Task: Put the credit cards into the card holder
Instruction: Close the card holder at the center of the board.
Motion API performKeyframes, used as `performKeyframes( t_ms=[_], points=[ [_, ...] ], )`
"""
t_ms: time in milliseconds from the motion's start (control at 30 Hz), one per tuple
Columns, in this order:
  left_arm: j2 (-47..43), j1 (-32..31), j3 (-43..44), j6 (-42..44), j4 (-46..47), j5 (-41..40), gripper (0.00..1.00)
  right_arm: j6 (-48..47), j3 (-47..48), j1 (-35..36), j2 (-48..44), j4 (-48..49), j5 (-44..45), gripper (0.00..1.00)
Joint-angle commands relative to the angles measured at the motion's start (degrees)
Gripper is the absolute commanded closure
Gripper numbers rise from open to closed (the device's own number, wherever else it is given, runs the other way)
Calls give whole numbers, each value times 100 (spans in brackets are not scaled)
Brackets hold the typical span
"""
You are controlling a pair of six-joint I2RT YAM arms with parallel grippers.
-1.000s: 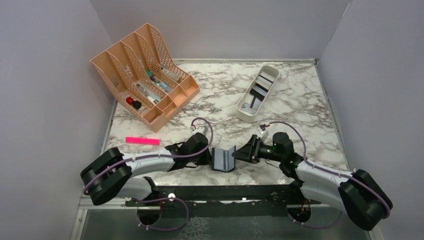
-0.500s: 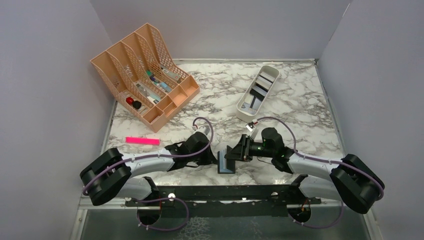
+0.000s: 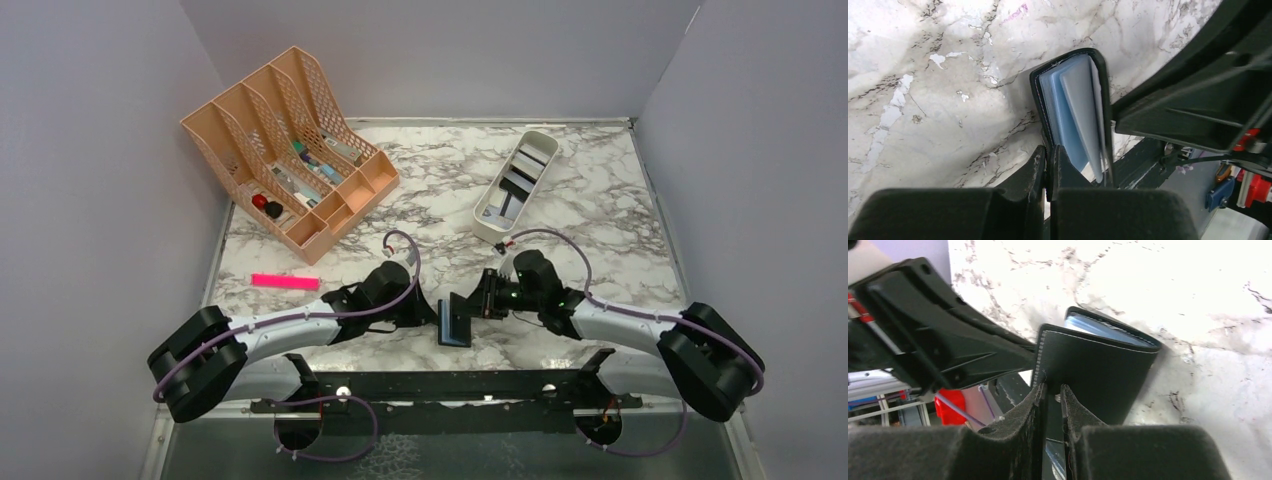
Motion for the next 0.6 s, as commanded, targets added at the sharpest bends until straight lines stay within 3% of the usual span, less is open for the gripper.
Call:
performKeyframes(
  t_ms=[0, 200, 367, 567],
  points=[
    [-147, 15, 10, -53, 176, 130, 91, -51, -9, 48, 444, 468, 150, 80],
    [-76, 13, -43, -40, 236, 100, 88, -69, 275, 220, 1193, 675, 216, 73],
    [9, 10, -82, -41, 301, 155, 87, -522, 621, 244, 1227, -286, 661, 76],
    [-76, 17, -63, -14, 301, 144, 77, -725, 725, 475, 1087, -890, 1068, 78]
  ],
)
